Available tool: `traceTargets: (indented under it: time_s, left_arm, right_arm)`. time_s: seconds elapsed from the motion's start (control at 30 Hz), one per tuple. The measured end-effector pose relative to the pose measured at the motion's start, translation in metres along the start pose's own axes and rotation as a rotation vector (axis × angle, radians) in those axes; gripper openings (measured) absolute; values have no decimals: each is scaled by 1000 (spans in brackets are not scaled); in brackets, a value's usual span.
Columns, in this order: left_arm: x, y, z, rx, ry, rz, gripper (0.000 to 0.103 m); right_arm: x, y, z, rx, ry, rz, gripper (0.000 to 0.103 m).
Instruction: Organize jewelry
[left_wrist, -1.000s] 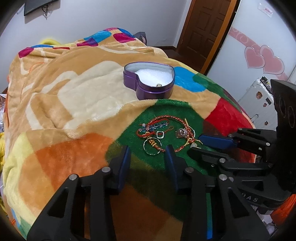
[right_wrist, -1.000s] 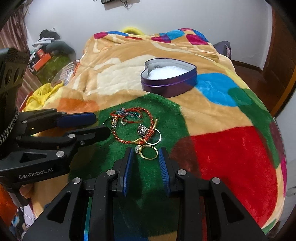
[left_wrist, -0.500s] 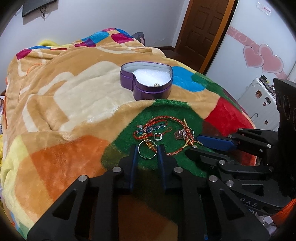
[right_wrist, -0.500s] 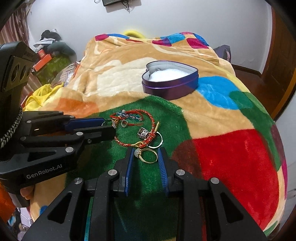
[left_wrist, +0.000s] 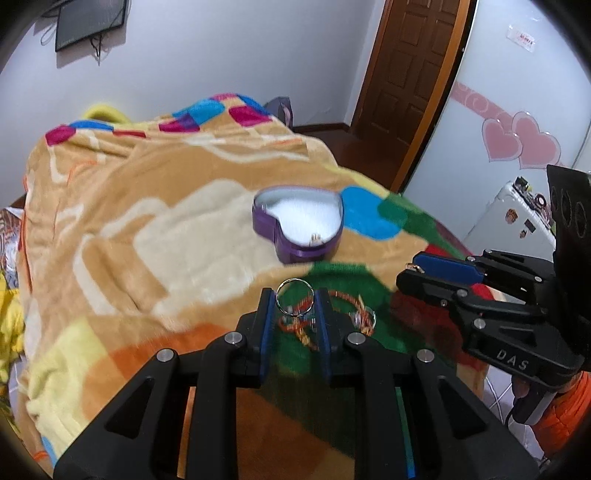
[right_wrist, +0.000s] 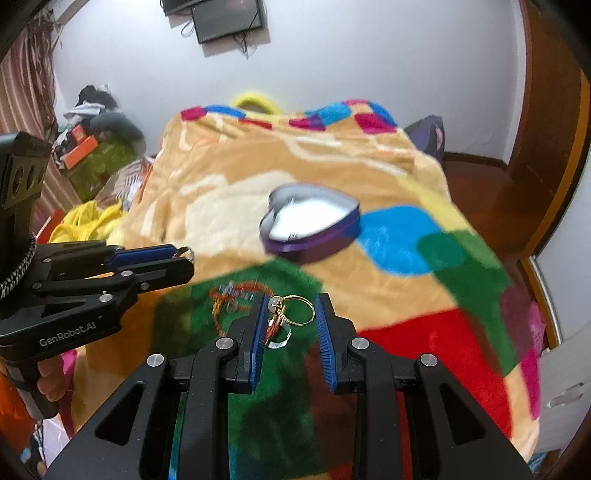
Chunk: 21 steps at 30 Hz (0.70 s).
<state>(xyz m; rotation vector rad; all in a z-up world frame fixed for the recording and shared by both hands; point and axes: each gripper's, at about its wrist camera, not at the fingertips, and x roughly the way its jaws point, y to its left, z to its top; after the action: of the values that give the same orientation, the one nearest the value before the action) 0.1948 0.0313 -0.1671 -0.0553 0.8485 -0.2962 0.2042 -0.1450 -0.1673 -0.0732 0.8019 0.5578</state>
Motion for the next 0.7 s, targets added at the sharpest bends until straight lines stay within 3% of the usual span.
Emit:
traceTargets:
  time_s: [0.37, 0.7]
  left_arm:
    - [-12, -2, 39, 32, -93, 13, 21]
    - [-4, 3, 66, 23, -128, 22, 21]
  right_arm:
    - [-9, -5, 33, -15, -103, -13, 24]
    - [-3, -10, 61, -34, -165, -8, 24]
